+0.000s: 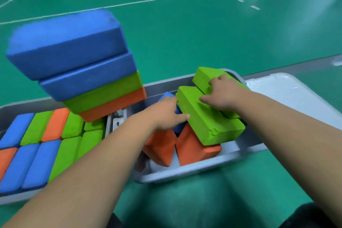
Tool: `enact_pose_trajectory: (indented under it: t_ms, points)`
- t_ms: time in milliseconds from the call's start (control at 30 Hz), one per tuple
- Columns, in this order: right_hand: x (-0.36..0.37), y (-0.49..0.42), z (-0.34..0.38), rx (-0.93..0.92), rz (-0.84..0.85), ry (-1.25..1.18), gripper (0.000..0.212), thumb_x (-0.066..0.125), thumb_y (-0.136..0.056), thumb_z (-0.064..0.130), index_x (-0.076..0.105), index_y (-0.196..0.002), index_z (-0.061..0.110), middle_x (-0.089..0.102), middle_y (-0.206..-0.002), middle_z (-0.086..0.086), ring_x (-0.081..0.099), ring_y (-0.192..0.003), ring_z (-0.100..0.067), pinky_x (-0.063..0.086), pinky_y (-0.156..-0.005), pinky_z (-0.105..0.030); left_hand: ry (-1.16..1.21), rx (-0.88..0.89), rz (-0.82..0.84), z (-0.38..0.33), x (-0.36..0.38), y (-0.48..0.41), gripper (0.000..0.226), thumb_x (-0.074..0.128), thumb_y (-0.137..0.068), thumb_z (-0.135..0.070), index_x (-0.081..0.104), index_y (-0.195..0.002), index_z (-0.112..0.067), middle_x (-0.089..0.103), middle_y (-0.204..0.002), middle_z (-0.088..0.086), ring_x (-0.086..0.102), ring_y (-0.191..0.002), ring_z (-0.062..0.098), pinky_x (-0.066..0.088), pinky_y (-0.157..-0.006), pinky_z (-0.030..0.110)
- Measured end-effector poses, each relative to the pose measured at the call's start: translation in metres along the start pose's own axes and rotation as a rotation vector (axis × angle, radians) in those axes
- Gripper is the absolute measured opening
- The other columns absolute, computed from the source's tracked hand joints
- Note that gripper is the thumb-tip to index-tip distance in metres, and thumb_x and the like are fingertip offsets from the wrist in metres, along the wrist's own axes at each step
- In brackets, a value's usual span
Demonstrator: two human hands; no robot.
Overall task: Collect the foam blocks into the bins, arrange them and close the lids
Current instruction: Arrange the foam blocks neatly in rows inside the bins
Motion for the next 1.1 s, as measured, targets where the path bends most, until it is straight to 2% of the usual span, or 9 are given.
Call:
enact_pose_trajectory:
  t_ms: [100, 167, 267, 367, 467, 667, 733, 900, 1100]
  points:
    - [0.008, -0.003, -0.007, -0.02, 0.017, 0.031, 0.086, 0.066, -0.085, 0.061, 0.037, -0.155, 0.021, 0.03, -0.158, -0.016, 0.039, -0.14, -0.044, 0.039, -0.114, -0.053, 0.225, -0.09, 0.122, 0.006, 0.029, 0.0, 0.072, 0.062, -0.088, -0.074, 0.053, -0.139, -0.024, 0.065, -0.133, -0.013, 0.061, -0.123, 0.006, 0.045, -0.099, 0.022]
    - [0.006, -0.007, -0.016, 0.007, 0.012, -0.008, 0.087, 0.069, -0.084, 0.052, 0.03, -0.156, 0.023, 0.03, -0.158, -0.017, 0.042, -0.139, -0.044, 0.041, -0.113, -0.052, 0.495, -0.115, 0.08, 0.0, 0.035, -0.002, 0.048, 0.065, -0.09, -0.069, 0.059, -0.115, -0.028, 0.068, -0.102, -0.034, 0.065, -0.092, -0.017, 0.047, -0.076, 0.004]
    - [0.009, -0.014, -0.045, 0.145, 0.02, -0.027, 0.083, 0.067, -0.084, 0.046, 0.03, -0.154, 0.018, 0.034, -0.153, -0.022, 0.048, -0.133, -0.044, 0.045, -0.109, -0.052, 0.767, -0.162, 0.058, -0.015, 0.043, -0.005, 0.037, 0.064, -0.094, -0.063, 0.065, -0.107, -0.028, 0.075, -0.1, -0.017, 0.072, -0.075, 0.005, 0.06, -0.068, 0.022]
    - [0.02, -0.016, -0.071, 0.224, 0.073, -0.035, 0.1, 0.067, -0.081, 0.061, 0.018, -0.161, 0.027, 0.03, -0.157, -0.023, 0.043, -0.138, -0.045, 0.04, -0.113, -0.052, 0.853, -0.248, 0.118, -0.025, 0.06, -0.005, 0.057, 0.069, -0.091, -0.062, 0.056, -0.129, -0.022, 0.075, -0.115, 0.007, 0.071, -0.077, 0.026, 0.062, -0.079, 0.043]
    - [0.025, -0.017, -0.079, 0.205, 0.071, -0.046, 0.114, 0.072, -0.072, 0.069, 0.013, -0.162, 0.031, 0.03, -0.158, -0.024, 0.042, -0.14, -0.043, 0.038, -0.114, -0.054, 0.972, -0.34, 0.124, -0.027, 0.067, -0.006, 0.06, 0.076, -0.088, -0.052, 0.058, -0.132, -0.016, 0.077, -0.113, 0.009, 0.077, -0.09, 0.034, 0.064, -0.084, 0.047]
    - [0.023, -0.012, -0.067, 0.154, 0.007, -0.058, 0.094, 0.081, -0.068, 0.057, 0.039, -0.141, 0.013, 0.056, -0.133, -0.017, 0.056, -0.124, -0.039, 0.049, -0.103, -0.056, 1.101, -0.368, 0.095, -0.026, 0.067, -0.007, 0.046, 0.077, -0.09, -0.038, 0.066, -0.127, -0.013, 0.078, -0.112, 0.01, 0.077, -0.089, 0.035, 0.063, -0.072, 0.041]
    - [0.018, -0.01, -0.064, 0.134, -0.037, -0.07, 0.085, 0.079, -0.07, 0.053, 0.044, -0.134, 0.01, 0.061, -0.125, -0.014, 0.059, -0.118, -0.037, 0.052, -0.097, -0.051, 1.117, -0.373, 0.039, -0.025, 0.061, -0.008, 0.046, 0.077, -0.088, -0.037, 0.067, -0.125, -0.011, 0.077, -0.114, 0.015, 0.077, -0.095, 0.039, 0.064, -0.079, 0.05]
    - [-0.013, -0.003, -0.057, 0.096, -0.215, -0.199, 0.049, 0.074, -0.066, 0.052, 0.052, -0.097, 0.021, 0.057, -0.086, -0.005, 0.057, -0.079, -0.031, 0.045, -0.066, -0.033, 1.209, -0.373, -0.095, -0.018, 0.047, -0.013, 0.04, 0.077, -0.088, -0.033, 0.068, -0.121, -0.011, 0.077, -0.112, 0.017, 0.075, -0.102, 0.039, 0.062, -0.084, 0.057]
    - [-0.049, 0.007, -0.053, 0.031, -0.34, -0.155, 0.06, 0.064, -0.063, 0.06, 0.055, -0.11, 0.025, 0.063, -0.097, -0.005, 0.062, -0.089, -0.033, 0.054, -0.07, -0.039, 1.317, -0.338, -0.244, -0.013, 0.034, -0.025, 0.039, 0.081, -0.085, -0.032, 0.07, -0.117, -0.012, 0.08, -0.104, 0.008, 0.077, -0.099, 0.035, 0.061, -0.088, 0.06]
Point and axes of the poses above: each hand's wrist, its own y-axis away from the middle knuckle, its own x-axis out of the palm, z = x × y, the point moved 8 cm from there along -y, towards the middle knuckle
